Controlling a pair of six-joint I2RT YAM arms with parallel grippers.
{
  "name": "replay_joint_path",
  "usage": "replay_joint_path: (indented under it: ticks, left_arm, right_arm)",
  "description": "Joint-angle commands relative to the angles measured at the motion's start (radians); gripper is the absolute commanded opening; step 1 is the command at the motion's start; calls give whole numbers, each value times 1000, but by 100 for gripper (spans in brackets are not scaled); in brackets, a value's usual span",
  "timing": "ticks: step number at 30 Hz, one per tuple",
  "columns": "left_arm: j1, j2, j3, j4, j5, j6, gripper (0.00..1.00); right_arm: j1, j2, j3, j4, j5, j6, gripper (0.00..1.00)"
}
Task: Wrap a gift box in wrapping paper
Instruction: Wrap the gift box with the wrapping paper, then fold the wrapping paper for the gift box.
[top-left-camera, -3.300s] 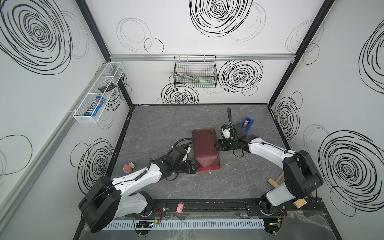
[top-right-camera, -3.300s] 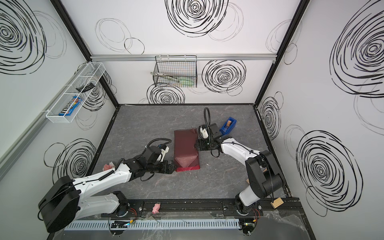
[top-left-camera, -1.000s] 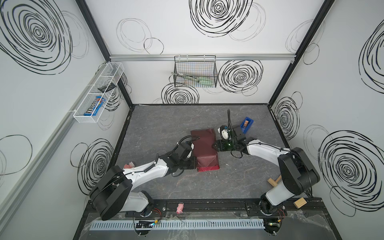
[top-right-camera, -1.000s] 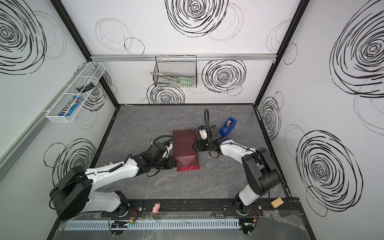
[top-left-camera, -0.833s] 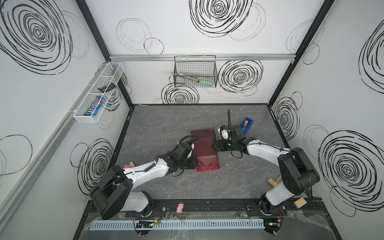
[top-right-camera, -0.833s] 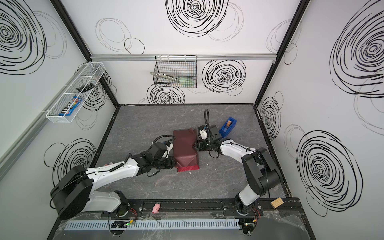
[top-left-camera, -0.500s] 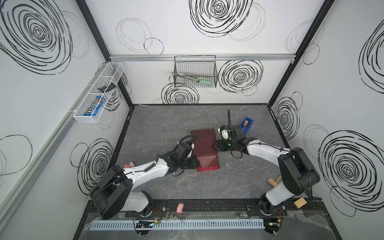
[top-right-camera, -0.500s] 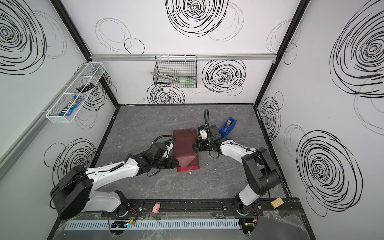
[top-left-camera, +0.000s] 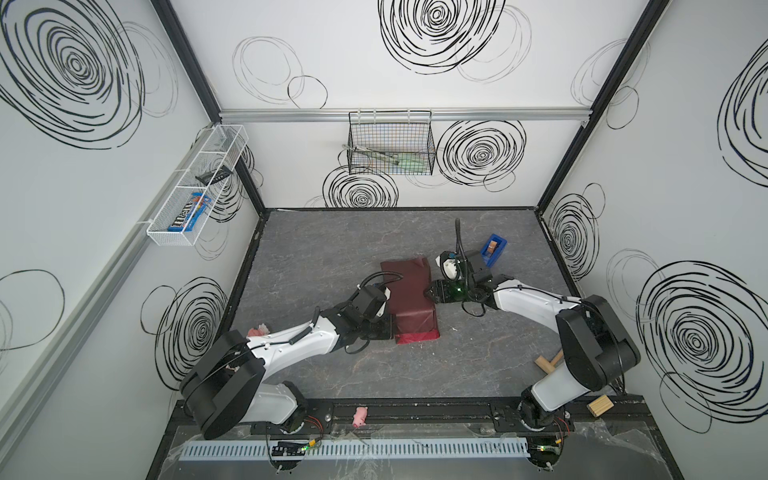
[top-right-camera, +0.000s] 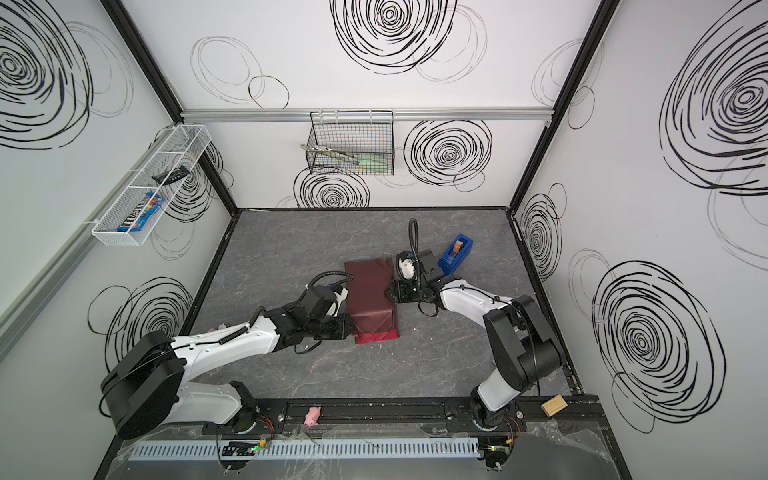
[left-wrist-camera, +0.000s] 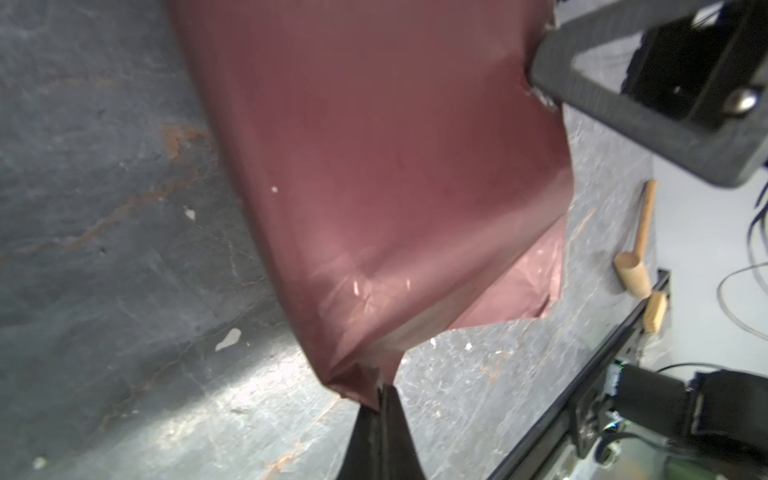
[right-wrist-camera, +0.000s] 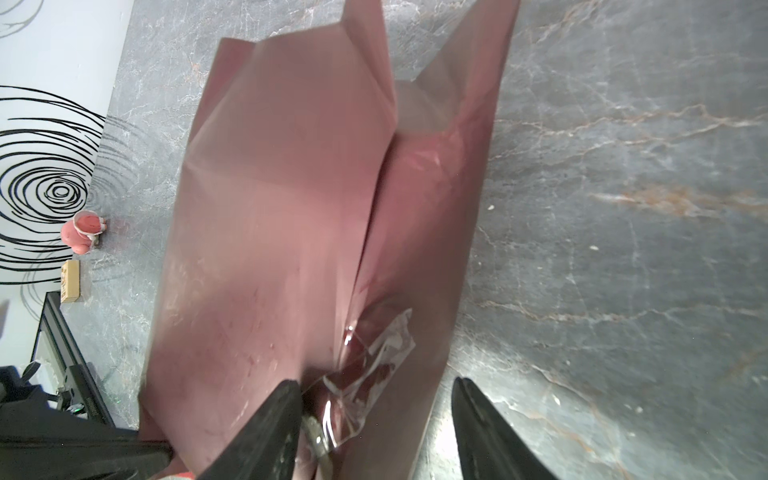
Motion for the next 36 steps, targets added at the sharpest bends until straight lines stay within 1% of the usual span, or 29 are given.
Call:
replay_joint_path:
  ticks: [1, 5, 6, 9, 10, 11, 12, 19, 21, 23, 25, 27, 31, 36]
  left_arm:
    - [-7, 2, 19, 6, -14, -6, 0]
    - [-3, 3, 25, 0, -9, -1, 0]
    - [-2, 6, 31, -8, -12, 2, 14]
    - [1, -11, 42, -20, -15, 11, 50]
    - [3, -19, 46, -26, -18, 15, 56]
    - [8, -25, 55, -36, -22, 22, 64]
    - [16, -29, 63, -51, -27, 32, 69]
    - [107, 10, 89, -59, -5, 94, 76]
    - [134, 40, 97, -43, -1, 114, 77]
    - [156, 69, 111, -21, 15, 129, 74]
    - [169, 96, 124, -5, 18, 139, 70]
    - [175, 122, 143, -1, 19, 150, 64]
    - [176, 160, 161, 5, 20, 155, 59]
    - [176, 165, 142, 17, 20, 149, 58]
  right_arm:
    - [2, -5, -25, -71, 14, -18, 62]
    - [1, -10, -24, -73, 14, -18, 62]
    - [1, -10, -22, -74, 11, -18, 62]
    - [0, -18, -16, -76, -3, -18, 62]
    - [0, -23, -15, -75, -8, -19, 62]
    - [-1, -31, -12, -75, -13, -18, 63]
    - [0, -41, -10, -74, -18, -20, 63]
    - [-3, -113, 0, -105, -53, -26, 66]
    - [-5, -146, -4, -115, -62, -28, 71]
    - [-5, -178, -6, -144, -54, -24, 75]
    - [-5, -215, -13, -183, -41, -14, 76]
    - [-3, -252, -33, -232, -34, -2, 76]
    - [28, -318, -86, -314, -1, 13, 73]
    - [100, -394, -157, -332, 53, 47, 71]
